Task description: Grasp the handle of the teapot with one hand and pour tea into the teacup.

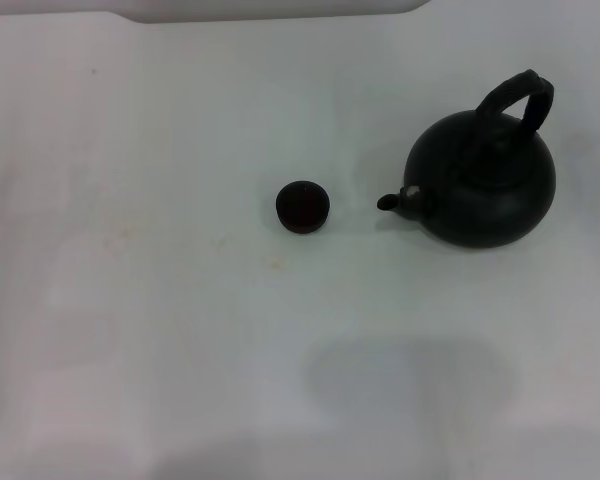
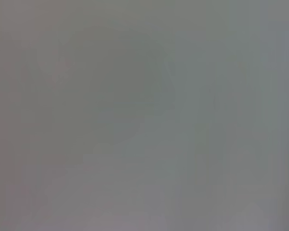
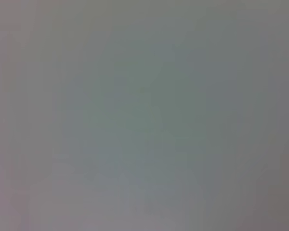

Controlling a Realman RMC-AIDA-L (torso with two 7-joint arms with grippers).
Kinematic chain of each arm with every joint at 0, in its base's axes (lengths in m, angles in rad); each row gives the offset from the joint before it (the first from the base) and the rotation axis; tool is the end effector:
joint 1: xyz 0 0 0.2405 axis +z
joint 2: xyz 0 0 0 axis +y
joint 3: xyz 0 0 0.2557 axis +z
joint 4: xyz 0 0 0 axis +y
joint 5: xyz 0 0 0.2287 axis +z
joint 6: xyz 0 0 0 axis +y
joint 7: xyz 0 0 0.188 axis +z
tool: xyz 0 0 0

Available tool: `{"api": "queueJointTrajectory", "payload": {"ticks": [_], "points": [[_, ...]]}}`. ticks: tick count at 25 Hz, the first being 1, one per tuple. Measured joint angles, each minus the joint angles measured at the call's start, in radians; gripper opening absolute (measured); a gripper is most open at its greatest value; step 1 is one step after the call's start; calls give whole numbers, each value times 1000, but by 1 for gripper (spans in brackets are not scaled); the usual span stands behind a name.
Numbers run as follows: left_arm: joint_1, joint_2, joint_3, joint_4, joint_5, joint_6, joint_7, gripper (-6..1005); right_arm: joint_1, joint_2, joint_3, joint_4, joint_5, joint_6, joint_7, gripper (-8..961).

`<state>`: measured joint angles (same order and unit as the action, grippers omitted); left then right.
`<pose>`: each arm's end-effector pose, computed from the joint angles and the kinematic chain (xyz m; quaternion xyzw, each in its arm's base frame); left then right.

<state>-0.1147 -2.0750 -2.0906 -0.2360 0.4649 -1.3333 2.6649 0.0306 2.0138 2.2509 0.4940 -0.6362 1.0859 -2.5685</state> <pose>-0.4122 0.2829 0.0418 -0.6330 -0.2747 -0.3268 0.6458 0.4561 0.2844 0.1214 -0.6205 0.2728 0.2347 0.6967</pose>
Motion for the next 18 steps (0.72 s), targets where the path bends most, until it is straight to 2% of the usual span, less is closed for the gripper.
{"api": "queueJointTrajectory", "payload": {"ticks": [8,12,18], "points": [[-32,-3,10,3,-9,-76,-1,847,1,-1,76,-7,4,-9,-2,733],[-63,-4,11,23,-6,-69,4,847,7,-3,79,-13,4,-9,-2,733],[-67,-2,10,35,-7,-69,8,847,13,1,80,-22,4,-9,-2,733]]}}
